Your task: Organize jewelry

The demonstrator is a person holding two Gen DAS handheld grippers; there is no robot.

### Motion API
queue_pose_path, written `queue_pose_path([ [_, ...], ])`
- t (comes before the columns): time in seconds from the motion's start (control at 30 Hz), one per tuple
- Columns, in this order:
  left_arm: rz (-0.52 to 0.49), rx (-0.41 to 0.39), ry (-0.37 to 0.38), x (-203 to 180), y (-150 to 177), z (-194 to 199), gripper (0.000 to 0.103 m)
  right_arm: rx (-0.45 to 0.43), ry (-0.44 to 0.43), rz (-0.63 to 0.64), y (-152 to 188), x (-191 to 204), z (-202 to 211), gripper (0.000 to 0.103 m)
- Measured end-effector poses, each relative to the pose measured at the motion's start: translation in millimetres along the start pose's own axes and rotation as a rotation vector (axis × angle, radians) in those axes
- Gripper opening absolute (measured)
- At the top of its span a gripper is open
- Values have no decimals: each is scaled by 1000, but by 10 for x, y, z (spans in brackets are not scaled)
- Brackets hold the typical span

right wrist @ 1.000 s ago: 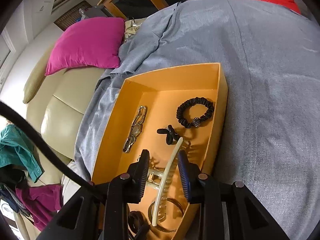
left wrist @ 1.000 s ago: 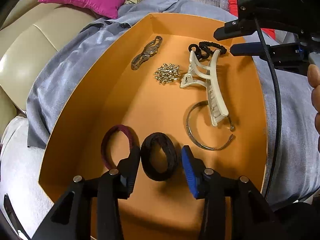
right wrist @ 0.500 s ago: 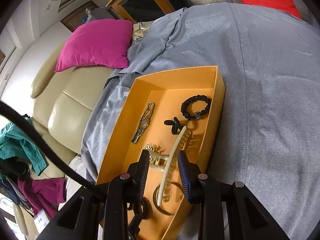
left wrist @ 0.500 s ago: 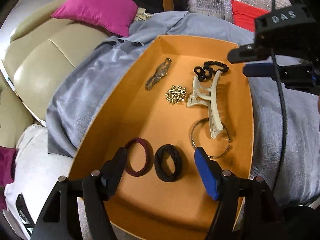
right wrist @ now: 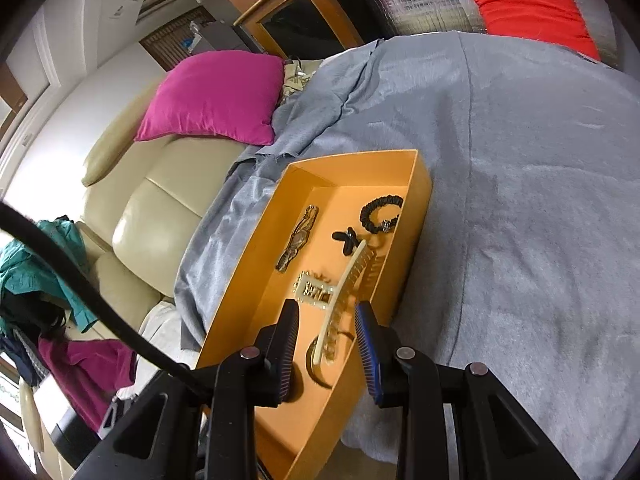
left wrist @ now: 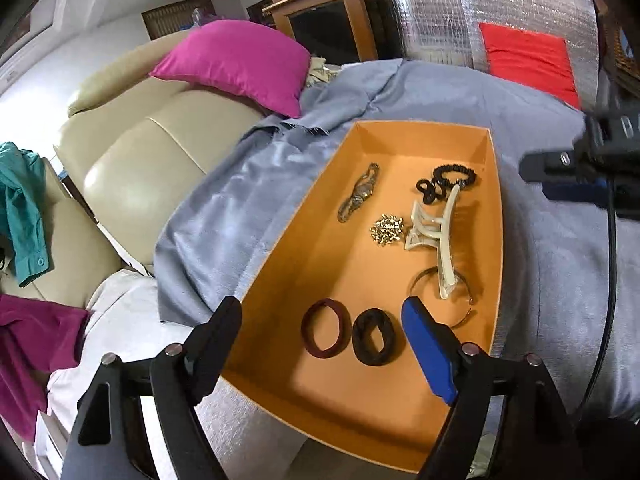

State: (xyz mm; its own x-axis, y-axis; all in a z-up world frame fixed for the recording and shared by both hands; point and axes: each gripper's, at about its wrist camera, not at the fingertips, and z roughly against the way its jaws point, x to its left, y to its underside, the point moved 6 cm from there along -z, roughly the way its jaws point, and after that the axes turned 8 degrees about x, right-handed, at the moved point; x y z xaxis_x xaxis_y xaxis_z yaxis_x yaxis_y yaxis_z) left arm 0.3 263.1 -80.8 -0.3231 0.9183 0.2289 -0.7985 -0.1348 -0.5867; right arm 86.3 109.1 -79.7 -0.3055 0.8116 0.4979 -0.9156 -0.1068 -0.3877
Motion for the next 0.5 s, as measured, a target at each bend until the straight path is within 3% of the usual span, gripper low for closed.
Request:
queue_pose_path([
  [0.3,12,-67,-60,124,-47,344,83,-19,26,68,256,5,278,32],
  [0.5,33,-128,-81,277,-85,712,83,-76,74,169,444,151,578,32],
])
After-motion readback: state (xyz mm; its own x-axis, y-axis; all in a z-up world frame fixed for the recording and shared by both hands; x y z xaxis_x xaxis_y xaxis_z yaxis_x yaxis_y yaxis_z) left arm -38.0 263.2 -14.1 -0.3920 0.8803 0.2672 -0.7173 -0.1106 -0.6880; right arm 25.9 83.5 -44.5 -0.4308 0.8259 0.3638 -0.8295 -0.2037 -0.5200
